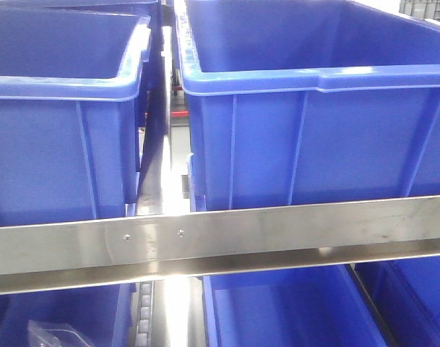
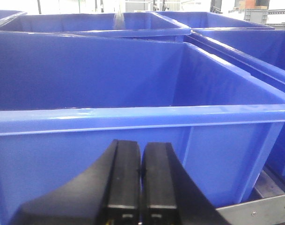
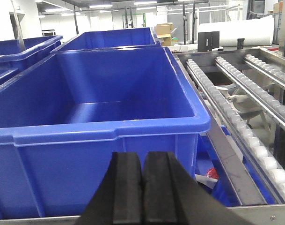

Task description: Place green plate on second shelf with right arm

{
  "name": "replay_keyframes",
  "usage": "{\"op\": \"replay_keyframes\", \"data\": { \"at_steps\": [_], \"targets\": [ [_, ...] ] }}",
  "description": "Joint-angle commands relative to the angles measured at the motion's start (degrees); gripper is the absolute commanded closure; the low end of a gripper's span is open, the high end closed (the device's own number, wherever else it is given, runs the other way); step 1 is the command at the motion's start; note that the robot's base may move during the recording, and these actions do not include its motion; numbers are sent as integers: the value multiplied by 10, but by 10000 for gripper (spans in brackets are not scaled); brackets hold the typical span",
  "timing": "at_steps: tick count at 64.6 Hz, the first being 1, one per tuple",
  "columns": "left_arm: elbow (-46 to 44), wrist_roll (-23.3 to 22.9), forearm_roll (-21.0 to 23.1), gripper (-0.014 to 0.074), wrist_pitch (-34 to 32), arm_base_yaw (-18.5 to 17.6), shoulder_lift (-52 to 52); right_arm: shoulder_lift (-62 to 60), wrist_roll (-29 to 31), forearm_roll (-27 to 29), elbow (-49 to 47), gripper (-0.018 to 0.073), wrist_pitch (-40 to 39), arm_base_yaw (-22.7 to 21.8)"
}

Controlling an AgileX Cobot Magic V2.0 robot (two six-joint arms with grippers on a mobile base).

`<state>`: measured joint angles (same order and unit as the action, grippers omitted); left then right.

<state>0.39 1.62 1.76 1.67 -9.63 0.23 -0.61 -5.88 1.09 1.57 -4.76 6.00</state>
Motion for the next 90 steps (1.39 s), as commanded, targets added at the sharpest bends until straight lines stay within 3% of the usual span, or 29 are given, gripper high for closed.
{"op": "replay_keyframes", "data": {
  "at_steps": [1,19,38,61,90],
  "targets": [
    [23,-1,2,466,-50,-2,10,-5,10,-11,-10,513,-47,-1],
    [23,-1,2,466,-50,-2,10,-6,24,-7,-10,513,-39,-1],
    [23,-1,2,466,-50,-2,10,-6,-17,-3,-10,513,-39,-1],
    [23,-1,2,466,-50,-2,10,-6,31,12,-10,513,-39,-1],
    [23,-1,2,466,-50,-2,10,-6,29,13,-10,513,-40,-1]
  ]
}}
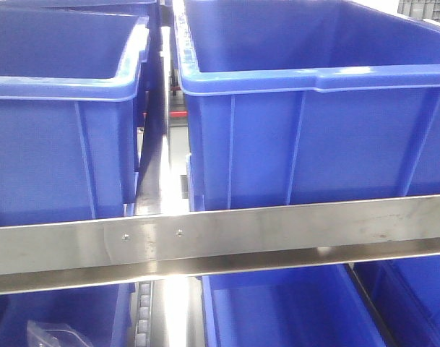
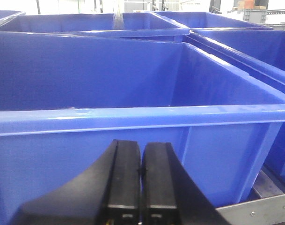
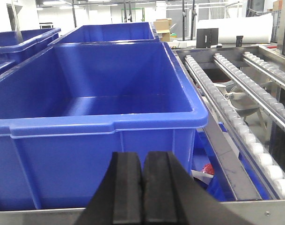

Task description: Place green plate on second shelf with right arm

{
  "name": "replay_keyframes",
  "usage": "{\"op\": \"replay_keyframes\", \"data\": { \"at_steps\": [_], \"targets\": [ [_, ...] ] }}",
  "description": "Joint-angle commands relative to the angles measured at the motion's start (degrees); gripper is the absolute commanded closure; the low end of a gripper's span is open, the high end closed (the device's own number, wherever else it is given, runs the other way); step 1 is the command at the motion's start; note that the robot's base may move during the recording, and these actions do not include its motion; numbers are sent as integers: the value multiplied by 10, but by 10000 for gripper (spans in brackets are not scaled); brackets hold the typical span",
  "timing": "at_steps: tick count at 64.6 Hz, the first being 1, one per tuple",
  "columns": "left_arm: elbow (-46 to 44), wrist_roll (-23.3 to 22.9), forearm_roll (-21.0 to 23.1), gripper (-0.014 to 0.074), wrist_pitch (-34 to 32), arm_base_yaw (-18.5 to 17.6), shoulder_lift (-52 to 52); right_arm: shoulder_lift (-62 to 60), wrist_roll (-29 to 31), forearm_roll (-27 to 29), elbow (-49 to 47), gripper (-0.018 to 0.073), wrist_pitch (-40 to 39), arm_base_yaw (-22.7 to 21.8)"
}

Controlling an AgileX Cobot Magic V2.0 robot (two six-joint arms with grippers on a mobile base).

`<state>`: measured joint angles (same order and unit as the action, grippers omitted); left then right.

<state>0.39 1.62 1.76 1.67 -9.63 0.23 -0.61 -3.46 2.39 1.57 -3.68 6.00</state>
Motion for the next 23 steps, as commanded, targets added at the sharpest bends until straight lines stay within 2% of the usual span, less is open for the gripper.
{"op": "replay_keyframes", "data": {
  "at_steps": [1,23],
  "targets": [
    [23,-1,2,466,-50,-2,10,-6,5,0,-10,513,-50,-1],
    [23,-1,2,466,-50,-2,10,-7,5,0,-10,513,-49,-1]
  ]
}}
